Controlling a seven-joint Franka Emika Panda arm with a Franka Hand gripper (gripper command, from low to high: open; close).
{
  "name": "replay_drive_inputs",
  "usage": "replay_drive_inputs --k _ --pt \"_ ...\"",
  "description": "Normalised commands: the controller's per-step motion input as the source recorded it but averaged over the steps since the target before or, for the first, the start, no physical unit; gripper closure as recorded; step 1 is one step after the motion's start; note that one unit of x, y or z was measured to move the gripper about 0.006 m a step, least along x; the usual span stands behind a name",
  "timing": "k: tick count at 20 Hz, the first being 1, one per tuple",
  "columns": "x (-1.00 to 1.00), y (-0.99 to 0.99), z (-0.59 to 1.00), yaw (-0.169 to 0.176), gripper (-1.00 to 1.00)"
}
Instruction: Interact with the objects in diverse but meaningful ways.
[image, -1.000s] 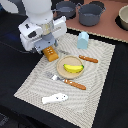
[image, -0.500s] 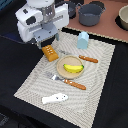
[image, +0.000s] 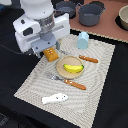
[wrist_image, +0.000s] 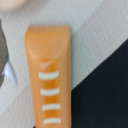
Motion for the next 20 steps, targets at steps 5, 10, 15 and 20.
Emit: replay_drive_inputs --k 5,10,15,20 --pt "0.62 -0.51 0.28 0.000 -1.00" --pt "0.47 -0.61 0.11 0.036 -1.00" --pt "0.23 -0.61 0.05 0.123 -1.00" --pt "0.10 -0.54 0.02 0.182 -1.00"
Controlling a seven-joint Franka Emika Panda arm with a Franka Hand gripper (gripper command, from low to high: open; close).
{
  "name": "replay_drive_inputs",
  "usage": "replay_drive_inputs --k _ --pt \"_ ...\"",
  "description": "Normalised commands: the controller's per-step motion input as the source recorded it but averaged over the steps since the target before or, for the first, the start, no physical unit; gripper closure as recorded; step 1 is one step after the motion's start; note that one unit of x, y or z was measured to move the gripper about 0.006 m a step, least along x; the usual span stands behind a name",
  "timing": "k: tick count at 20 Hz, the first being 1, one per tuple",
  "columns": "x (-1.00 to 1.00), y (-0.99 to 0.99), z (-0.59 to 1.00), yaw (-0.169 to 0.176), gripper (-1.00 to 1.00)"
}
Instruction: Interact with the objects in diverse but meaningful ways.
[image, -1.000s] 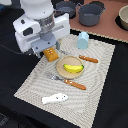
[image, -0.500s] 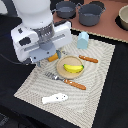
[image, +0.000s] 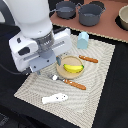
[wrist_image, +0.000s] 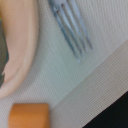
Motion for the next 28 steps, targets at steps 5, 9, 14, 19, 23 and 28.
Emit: replay_drive_inputs --k 5,9,14,19,23,28 --pt "0.17 -0.59 0.06 0.156 -1.00" --pt "0.48 -0.71 0.38 0.036 -1.00" --pt "0.70 -0.70 0.58 -0.021 -1.00" --pt "0.76 -0.61 0.54 -0.037 -1.00" --pt "0.78 -0.46 0.46 -0.029 -1.00" --pt "0.59 -0.30 0.06 -0.079 -1.00"
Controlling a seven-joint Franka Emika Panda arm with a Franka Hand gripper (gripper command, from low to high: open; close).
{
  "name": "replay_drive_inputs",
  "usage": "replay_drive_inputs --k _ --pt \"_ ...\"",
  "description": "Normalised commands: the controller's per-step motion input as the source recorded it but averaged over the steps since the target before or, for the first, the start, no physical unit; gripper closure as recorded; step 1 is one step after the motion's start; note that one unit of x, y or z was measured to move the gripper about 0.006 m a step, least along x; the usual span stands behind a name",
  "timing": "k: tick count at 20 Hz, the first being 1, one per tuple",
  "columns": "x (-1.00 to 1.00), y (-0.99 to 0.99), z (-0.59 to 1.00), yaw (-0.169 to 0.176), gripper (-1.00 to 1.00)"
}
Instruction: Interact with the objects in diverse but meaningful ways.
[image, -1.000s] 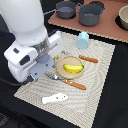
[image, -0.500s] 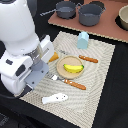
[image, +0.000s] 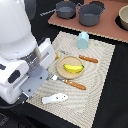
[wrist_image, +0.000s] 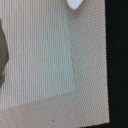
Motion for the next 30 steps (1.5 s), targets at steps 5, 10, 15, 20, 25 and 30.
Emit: replay_drive_inputs --k 5,10,15,20,25,30 --pt "0.44 -0.31 -0.04 0.002 -1.00" --pt "0.60 -0.40 0.07 0.083 -1.00" --pt "0.66 -0.18 0.43 0.057 -1.00" --pt "0.57 -0.14 0.40 0.084 -1.00" --pt "0.65 -0.05 0.43 0.080 -1.00" --pt "0.68 -0.21 0.21 0.054 -1.00"
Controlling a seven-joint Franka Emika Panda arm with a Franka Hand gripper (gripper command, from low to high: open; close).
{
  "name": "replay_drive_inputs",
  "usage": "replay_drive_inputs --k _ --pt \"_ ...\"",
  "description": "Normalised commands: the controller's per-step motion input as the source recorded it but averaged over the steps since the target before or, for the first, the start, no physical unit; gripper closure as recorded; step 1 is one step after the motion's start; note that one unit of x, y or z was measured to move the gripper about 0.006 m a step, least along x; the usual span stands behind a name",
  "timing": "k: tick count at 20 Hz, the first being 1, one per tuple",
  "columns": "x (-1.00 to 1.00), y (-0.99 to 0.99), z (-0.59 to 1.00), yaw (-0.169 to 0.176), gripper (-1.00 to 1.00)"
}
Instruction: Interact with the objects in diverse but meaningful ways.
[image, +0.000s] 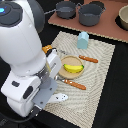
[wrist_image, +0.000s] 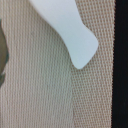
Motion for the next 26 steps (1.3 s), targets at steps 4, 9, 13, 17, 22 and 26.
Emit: replay_drive_inputs --k 4,9,13,17,22,26 --pt "0.71 -0.29 0.14 0.030 -1.00" --pt "0.65 -0.35 0.22 0.032 -1.00" --pt "0.36 -0.18 0.30 0.122 -1.00" --pt "0.39 -0.10 0.21 0.132 -1.00" --pt "0.39 0.00 0.11 0.151 -1.00" --pt "0.39 -0.04 0.01 0.120 -1.00"
